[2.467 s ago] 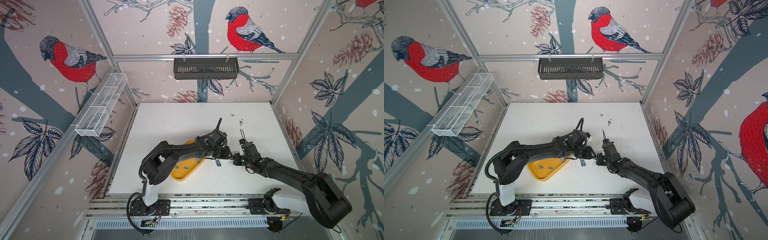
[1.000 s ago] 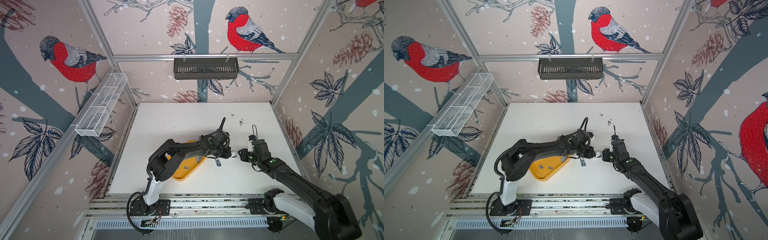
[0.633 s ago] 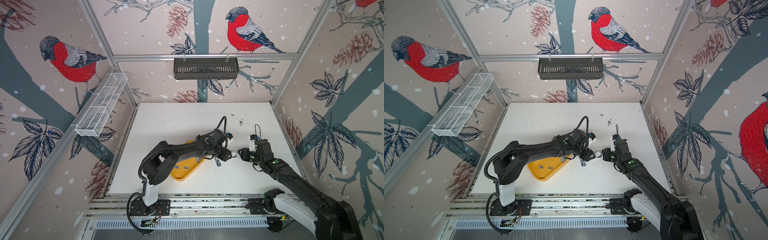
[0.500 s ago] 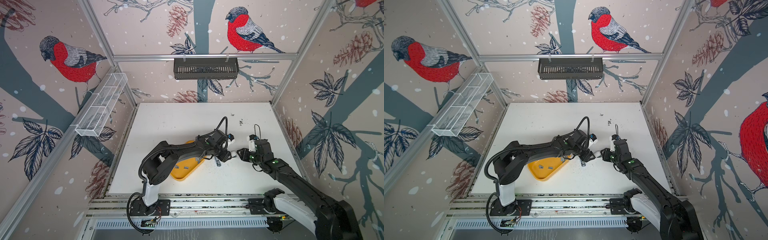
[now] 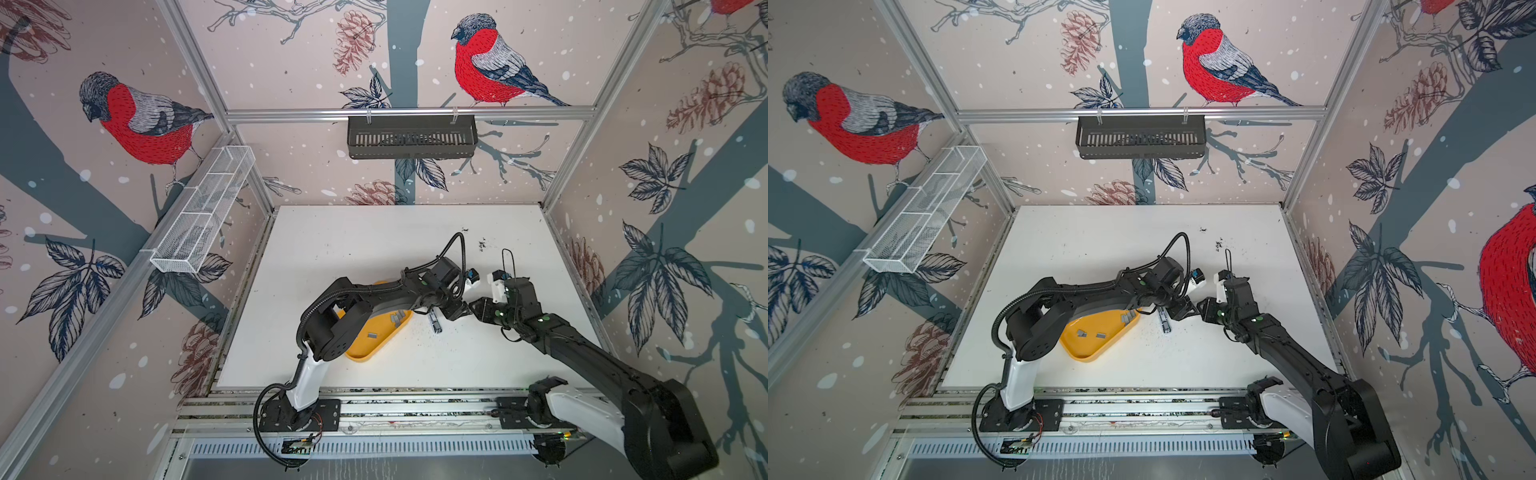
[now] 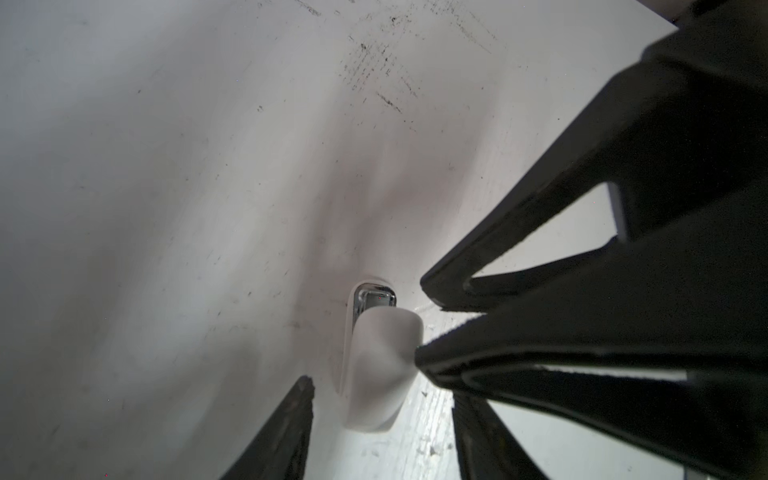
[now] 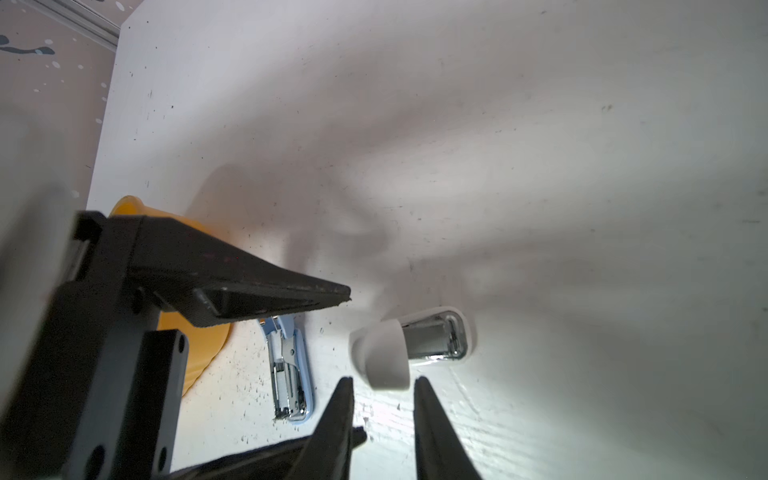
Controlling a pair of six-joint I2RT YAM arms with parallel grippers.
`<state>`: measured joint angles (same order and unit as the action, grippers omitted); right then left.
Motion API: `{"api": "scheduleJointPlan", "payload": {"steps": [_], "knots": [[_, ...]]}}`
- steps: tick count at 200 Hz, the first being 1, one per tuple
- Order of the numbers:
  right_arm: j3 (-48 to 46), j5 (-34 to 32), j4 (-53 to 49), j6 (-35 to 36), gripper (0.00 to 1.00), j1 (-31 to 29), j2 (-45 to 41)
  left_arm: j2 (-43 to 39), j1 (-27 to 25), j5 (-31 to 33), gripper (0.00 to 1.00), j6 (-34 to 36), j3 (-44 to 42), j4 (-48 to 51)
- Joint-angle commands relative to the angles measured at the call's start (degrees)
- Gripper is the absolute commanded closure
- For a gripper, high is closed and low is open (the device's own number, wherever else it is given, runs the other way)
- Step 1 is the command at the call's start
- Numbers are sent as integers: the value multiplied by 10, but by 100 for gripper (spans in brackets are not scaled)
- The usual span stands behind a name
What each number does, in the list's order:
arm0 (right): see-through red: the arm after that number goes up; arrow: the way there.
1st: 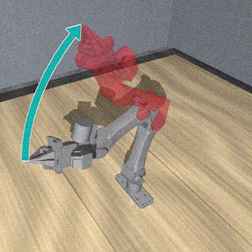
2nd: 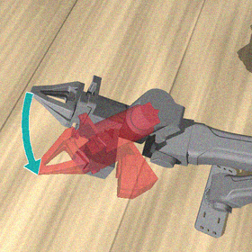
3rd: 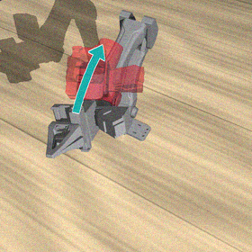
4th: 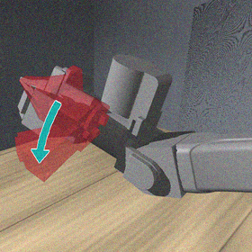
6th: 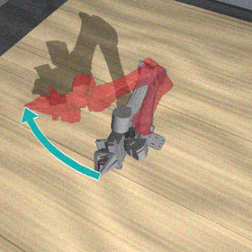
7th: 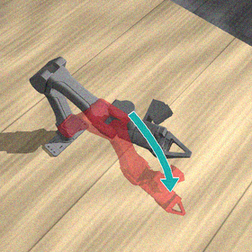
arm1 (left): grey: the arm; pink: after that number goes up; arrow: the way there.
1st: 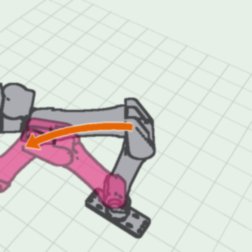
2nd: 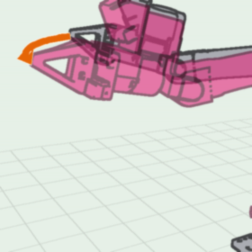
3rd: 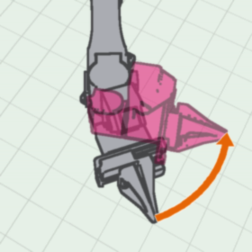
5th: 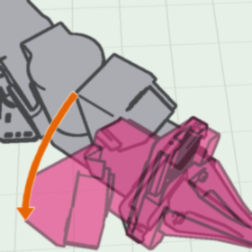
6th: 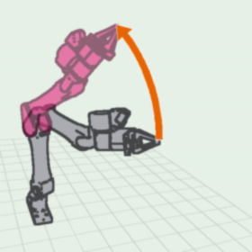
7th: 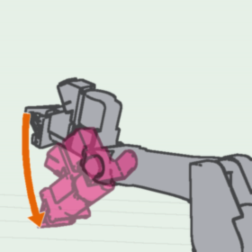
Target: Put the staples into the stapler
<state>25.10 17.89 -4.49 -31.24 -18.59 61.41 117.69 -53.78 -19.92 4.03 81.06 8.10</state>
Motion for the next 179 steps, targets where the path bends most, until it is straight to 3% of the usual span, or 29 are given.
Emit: {"api": "scheduleJointPlan", "payload": {"steps": [1, 127, 179], "knots": [[2, 7, 28, 10, 73, 0, 9, 2, -2, -19, 46, 17, 2, -7], [-1, -25, 48, 10, 81, 0, 49, 34, -2, -17, 67, 12, 23, -10], [-8, -27, 57, 8, 81, 0, 56, 37, -2, -20, 70, 14, 18, -2]]}}
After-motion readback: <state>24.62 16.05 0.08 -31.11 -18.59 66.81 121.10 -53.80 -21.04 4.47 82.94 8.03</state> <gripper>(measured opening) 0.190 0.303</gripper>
